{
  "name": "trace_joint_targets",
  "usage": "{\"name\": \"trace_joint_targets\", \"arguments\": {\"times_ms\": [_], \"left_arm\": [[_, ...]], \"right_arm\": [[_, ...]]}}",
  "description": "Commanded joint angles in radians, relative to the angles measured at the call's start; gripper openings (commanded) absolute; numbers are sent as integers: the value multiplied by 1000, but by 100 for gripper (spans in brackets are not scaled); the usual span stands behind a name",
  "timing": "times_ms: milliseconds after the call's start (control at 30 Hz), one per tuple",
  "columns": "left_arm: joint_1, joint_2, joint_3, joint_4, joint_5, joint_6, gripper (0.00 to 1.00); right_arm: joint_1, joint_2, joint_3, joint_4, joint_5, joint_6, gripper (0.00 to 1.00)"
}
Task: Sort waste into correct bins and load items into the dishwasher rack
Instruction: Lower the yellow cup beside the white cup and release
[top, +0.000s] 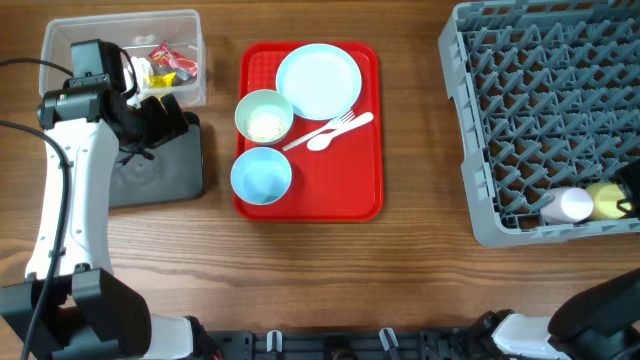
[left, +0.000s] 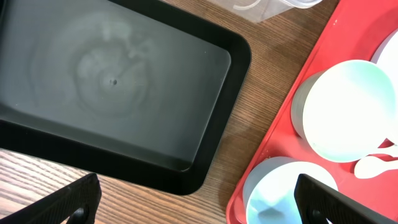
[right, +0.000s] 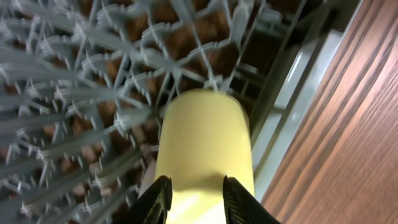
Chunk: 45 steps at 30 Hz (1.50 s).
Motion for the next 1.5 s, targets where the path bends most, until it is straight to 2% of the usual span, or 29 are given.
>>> {"name": "trace_joint_targets", "arguments": {"times_ms": [0, 233, 300, 467, 600, 700, 800, 1033, 1467], "left_arm": [[3, 8, -8, 3, -6, -16, 100], [3, 8, -8, 3, -6, -16, 100], [3, 8, -8, 3, -6, -16, 100], [3, 8, -8, 2, -6, -16, 100], [3, 8, -8, 3, -6, -16, 100], [3, 8, -8, 3, -6, -16, 100], [3, 8, -8, 3, -6, -16, 100], [3, 8, -8, 3, -5, -16, 100], [3, 8, -8, 3, -5, -16, 100]], "right_arm": [[1, 50, -12, 28, 41, 25, 33], [1, 167, -15, 30, 58, 59, 33], [1, 198, -15, 28, 39, 70, 30], [1, 178, 10, 39, 5, 59, 32], [1, 104, 55, 14, -35, 12, 39], [2, 1, 61, 10, -154, -61, 50], [25, -83, 61, -33, -237, -114, 55], [109, -138, 52, -154, -170, -117, 58], [117, -113, -35, -159, -58, -60, 57]]}}
